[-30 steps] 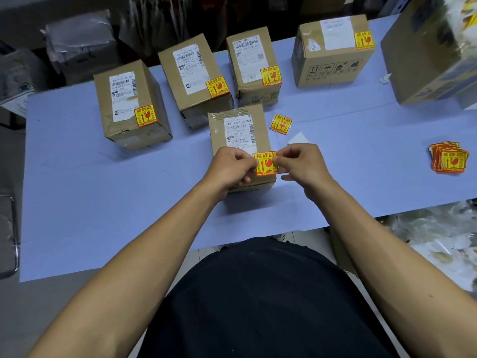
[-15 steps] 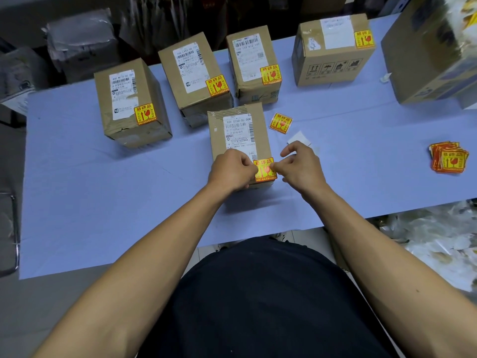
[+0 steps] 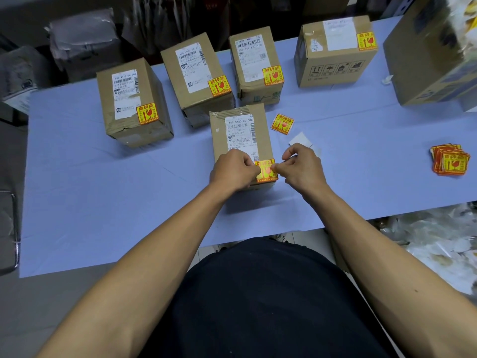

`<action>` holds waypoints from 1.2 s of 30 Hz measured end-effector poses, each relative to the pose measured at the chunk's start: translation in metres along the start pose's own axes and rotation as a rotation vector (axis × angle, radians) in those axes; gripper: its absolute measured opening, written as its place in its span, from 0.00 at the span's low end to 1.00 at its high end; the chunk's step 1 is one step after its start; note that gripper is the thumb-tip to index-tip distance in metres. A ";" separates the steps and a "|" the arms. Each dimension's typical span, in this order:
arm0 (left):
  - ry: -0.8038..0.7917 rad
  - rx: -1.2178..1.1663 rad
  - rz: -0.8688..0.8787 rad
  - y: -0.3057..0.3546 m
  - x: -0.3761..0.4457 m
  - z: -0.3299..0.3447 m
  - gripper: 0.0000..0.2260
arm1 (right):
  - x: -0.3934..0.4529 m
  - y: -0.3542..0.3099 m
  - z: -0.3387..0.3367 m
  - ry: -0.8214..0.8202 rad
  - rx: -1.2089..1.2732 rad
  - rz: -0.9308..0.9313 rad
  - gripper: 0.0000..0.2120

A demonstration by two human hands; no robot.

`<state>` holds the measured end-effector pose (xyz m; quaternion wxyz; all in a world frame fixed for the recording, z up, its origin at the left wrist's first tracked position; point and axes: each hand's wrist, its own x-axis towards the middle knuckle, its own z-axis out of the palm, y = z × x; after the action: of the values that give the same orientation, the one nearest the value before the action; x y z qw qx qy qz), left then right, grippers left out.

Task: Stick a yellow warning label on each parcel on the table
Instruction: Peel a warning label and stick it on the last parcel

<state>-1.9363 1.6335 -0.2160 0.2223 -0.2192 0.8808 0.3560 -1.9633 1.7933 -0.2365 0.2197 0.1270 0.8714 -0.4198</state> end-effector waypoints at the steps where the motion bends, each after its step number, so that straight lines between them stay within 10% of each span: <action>1: 0.005 0.006 -0.001 0.000 0.000 0.001 0.06 | 0.000 0.001 0.000 -0.004 0.006 0.000 0.15; 12: 0.190 0.269 0.040 -0.018 -0.003 -0.006 0.13 | 0.003 0.013 -0.003 -0.177 0.167 0.088 0.15; 18: 0.234 0.435 0.285 -0.049 -0.004 0.001 0.29 | -0.003 0.007 0.029 -0.266 0.216 0.090 0.39; 29: 0.155 0.301 0.289 -0.059 -0.005 0.012 0.29 | -0.012 0.024 0.031 -0.299 0.057 -0.153 0.20; 36: 0.231 -0.175 0.102 -0.056 0.009 -0.002 0.32 | 0.016 0.003 0.020 -0.273 0.222 0.014 0.34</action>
<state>-1.9129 1.5937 -0.2493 0.0810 -0.2322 0.8761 0.4146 -1.9703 1.7799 -0.2575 0.3237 0.0985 0.7808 -0.5252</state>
